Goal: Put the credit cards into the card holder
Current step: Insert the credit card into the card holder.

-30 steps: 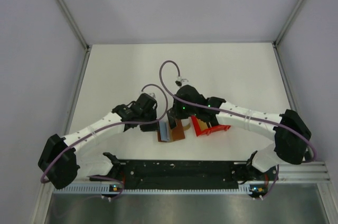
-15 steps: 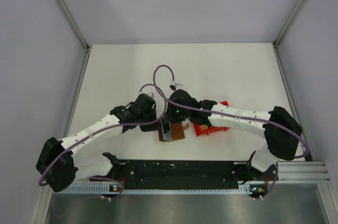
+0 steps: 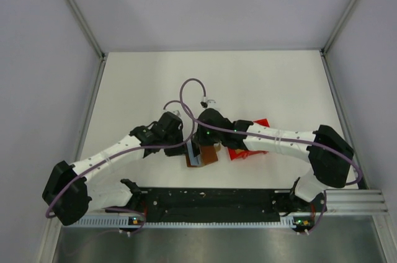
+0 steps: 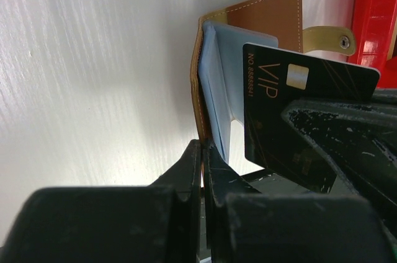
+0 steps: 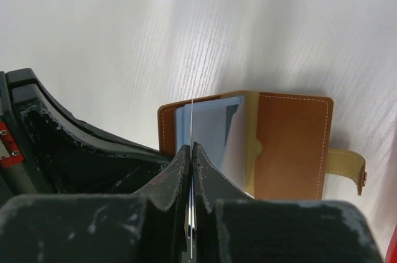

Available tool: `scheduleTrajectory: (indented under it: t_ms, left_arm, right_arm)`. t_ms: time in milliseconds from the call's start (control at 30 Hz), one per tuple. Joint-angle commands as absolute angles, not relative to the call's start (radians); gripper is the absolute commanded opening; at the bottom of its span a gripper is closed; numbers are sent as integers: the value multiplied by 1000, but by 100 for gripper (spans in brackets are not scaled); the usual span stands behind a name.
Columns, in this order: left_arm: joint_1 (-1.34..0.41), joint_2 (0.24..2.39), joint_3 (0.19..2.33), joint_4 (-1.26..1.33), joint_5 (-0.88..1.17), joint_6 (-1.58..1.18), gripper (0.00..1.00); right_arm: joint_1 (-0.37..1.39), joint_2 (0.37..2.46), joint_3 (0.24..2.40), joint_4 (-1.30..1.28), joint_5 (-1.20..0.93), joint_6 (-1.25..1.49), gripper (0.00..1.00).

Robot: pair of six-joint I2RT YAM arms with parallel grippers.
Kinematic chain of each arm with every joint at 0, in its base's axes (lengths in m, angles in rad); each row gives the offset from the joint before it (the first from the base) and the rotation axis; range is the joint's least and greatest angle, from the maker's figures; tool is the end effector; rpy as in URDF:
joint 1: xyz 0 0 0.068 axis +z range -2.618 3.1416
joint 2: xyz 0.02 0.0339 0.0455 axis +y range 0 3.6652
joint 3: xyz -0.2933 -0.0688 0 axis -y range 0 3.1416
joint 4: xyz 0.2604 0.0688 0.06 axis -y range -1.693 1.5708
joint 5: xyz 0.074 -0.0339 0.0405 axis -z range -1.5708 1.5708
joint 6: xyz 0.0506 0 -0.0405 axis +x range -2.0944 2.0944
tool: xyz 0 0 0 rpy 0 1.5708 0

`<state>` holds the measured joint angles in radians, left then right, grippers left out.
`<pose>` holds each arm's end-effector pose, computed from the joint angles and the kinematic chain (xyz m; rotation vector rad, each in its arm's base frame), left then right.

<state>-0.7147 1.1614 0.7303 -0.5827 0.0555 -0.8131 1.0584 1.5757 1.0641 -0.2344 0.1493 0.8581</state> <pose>0.1724 -0.1533 0.2226 -0.1120 2.7136 -0.5916 0.1875 0.3179 0.2474 -0.1647 2.4383 0.7693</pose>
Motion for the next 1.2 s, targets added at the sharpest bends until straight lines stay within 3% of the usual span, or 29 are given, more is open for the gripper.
scheduleTrajectory:
  t_ms: [0,1167]
  left_arm:
    - [-712,1132,719,-545,54,-824,0]
    - [-710,1118,706,-518,66,-851,0]
  right_arm:
    - [1069,1588,1057,-196,187,873,0]
    - [1114,1600,1074,-166,224,891,0]
